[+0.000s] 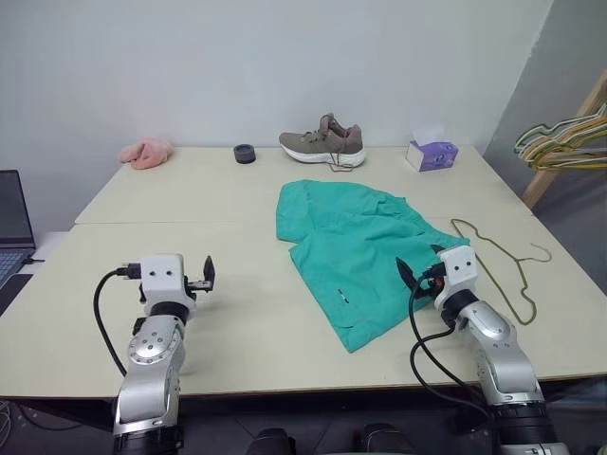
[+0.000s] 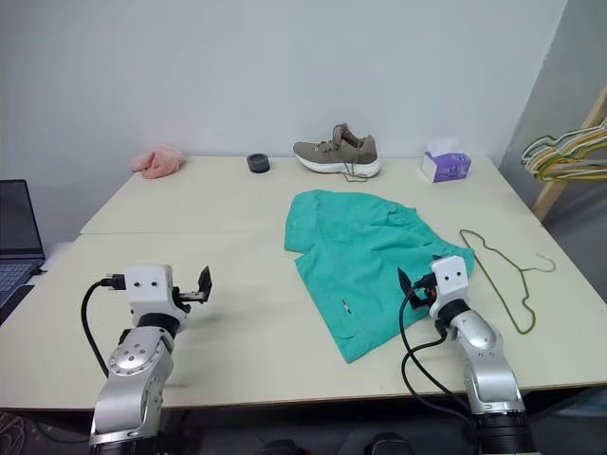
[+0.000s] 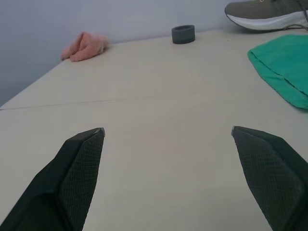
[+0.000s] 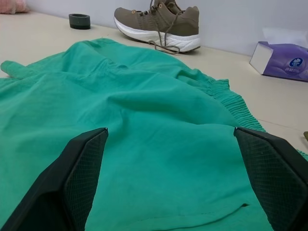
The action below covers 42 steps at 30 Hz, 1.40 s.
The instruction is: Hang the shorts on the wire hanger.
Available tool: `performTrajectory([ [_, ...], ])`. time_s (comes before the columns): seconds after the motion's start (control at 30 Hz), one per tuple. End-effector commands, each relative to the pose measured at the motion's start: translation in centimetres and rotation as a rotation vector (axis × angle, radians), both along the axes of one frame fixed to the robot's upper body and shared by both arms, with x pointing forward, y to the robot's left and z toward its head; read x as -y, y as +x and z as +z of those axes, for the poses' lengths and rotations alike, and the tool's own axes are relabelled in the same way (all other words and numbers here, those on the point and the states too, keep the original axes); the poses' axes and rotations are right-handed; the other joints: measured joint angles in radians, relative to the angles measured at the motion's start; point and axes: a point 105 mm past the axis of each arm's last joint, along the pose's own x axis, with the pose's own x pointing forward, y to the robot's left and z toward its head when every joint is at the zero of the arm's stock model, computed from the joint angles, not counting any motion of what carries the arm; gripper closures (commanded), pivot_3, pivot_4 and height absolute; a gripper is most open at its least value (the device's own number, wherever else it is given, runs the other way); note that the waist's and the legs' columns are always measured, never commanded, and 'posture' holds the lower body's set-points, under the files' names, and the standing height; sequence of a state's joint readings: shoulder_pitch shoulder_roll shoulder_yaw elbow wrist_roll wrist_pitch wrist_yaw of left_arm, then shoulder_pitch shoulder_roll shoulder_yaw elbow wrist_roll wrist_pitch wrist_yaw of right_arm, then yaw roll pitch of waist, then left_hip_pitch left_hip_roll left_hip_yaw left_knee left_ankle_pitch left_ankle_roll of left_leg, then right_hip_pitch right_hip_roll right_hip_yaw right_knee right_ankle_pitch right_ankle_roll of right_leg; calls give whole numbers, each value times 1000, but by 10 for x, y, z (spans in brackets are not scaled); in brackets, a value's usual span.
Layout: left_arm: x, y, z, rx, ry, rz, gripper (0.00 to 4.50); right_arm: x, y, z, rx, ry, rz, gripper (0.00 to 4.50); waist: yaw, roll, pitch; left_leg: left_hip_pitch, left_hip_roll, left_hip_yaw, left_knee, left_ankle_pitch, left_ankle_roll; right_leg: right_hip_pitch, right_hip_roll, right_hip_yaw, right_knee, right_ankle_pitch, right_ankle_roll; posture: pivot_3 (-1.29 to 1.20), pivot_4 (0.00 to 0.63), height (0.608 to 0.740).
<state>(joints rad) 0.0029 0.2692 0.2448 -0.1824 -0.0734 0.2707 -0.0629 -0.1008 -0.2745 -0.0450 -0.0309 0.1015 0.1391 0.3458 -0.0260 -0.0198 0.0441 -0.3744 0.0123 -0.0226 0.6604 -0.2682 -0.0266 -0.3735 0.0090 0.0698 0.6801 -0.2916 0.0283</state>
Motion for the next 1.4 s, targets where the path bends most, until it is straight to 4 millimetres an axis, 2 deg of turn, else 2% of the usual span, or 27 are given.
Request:
performTrajectory([
  [0.03,0,1,18,67,42,-25,18,1,4,17,69,-4,3,0,0,0,0,0,0,0,0,0,0,0,0,0,0,0,0,41,0,740],
  [0.4,4,2,15,44,63,-50,18,-2,2,16,72,-16,24,0,-1,0,0,0,0,0,0,0,0,0,0,0,0,0,0,36,0,740],
  [0.63,11,3,19,69,51,-94,18,1,3,18,85,-41,35,0,-1,0,0,0,0,0,0,0,0,0,0,0,0,0,0,33,0,740],
  [1.03,12,3,21,82,53,-93,18,-1,0,15,59,-39,68,0,-1,0,0,0,0,0,0,0,0,0,0,0,0,0,0,24,0,740],
  [1.1,19,3,23,96,46,-138,18,-2,-2,15,53,-51,104,0,-1,0,0,0,0,0,0,0,0,0,0,0,0,0,0,16,0,740],
  [1.2,42,-2,24,100,5,-313,18,-1,-9,18,64,-130,193,0,-3,0,0,0,0,1,0,0,0,0,0,1,0,0,0,1,0,740],
  [1.3,71,-8,13,19,9,-537,18,6,-21,17,43,-247,312,0,-2,0,0,0,-1,1,0,0,0,0,0,1,-1,0,0,-13,0,740],
  [1.4,87,-11,14,-16,13,-683,18,20,-32,13,6,-380,403,0,-6,1,0,0,0,1,0,0,0,0,0,0,-1,-1,-1,-35,0,740],
])
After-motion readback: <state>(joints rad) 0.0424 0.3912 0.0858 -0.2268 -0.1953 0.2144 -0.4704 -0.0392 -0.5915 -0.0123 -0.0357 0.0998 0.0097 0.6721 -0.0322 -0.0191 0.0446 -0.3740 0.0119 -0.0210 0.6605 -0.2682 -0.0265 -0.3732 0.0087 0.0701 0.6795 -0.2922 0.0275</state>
